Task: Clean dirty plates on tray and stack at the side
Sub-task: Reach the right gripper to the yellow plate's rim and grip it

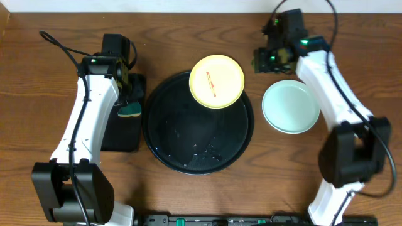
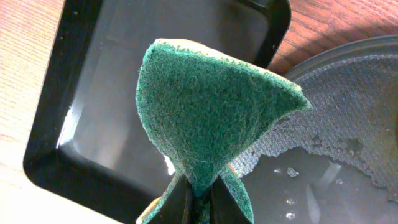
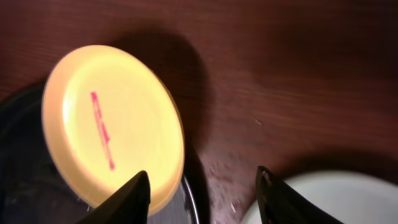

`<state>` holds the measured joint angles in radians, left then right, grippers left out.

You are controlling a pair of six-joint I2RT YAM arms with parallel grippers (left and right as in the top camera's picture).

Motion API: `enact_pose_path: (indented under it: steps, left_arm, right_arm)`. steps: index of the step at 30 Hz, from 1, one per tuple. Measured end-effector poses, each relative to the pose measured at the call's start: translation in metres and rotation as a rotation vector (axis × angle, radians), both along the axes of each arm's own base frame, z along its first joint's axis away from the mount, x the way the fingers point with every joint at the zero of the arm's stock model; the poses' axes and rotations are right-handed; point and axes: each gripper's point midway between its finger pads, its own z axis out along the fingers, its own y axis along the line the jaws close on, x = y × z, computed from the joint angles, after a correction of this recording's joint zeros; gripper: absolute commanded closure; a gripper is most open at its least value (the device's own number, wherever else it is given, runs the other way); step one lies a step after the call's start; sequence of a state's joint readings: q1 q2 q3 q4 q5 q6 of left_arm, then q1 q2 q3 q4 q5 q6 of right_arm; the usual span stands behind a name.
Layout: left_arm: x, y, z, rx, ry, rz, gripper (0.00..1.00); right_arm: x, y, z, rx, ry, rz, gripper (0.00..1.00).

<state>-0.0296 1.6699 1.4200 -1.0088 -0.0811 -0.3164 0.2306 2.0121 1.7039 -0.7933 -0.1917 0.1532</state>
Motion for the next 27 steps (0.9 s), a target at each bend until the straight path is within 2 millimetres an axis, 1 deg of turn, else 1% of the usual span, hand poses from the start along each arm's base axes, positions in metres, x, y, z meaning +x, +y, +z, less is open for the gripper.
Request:
enact_pose_path:
  steps: [4,7,10,13,17,22,24,26,27]
  left_arm:
    - [0.000,0.000,0.000,0.000,0.000,0.000,0.93]
    - [0.000,0.000,0.000,0.000,0.000,0.000,0.93]
    - [0.000,0.000,0.000,0.000,0.000,0.000,0.93]
    - [0.000,0.000,0.000,0.000,0.000,0.000,0.93]
    - [0.000,0.000,0.000,0.000,0.000,0.000,0.93]
    - [0.000,0.000,0.000,0.000,0.000,0.000,0.93]
    - [0.000,0.000,0.000,0.000,0.000,0.000,0.93]
    - [0.000,0.000,0.000,0.000,0.000,0.000,0.93]
    - [0.000,0.000,0.000,0.000,0.000,0.000,0.93]
  right_arm:
    - [0.013,0.018,-0.035,-0.004,0.015,0.063,0.45]
    - [0.015,0.028,-0.054,-0.005,0.030,0.093,0.48]
    - [0.013,0.035,-0.069,-0.004,0.050,0.118,0.55]
    - [0.013,0.037,-0.074,-0.002,0.056,0.125,0.64]
    - [0.015,0.037,-0.076,-0.005,0.049,0.127,0.68]
    - [0.016,0.037,-0.075,-0.006,0.044,0.125,0.82]
    - [0.017,0.036,-0.075,-0.009,0.043,0.123,0.91]
    - [0.017,0.036,-0.076,-0.010,0.045,0.124,0.99]
    - [0.017,0.036,-0.076,-0.011,0.045,0.125,0.99]
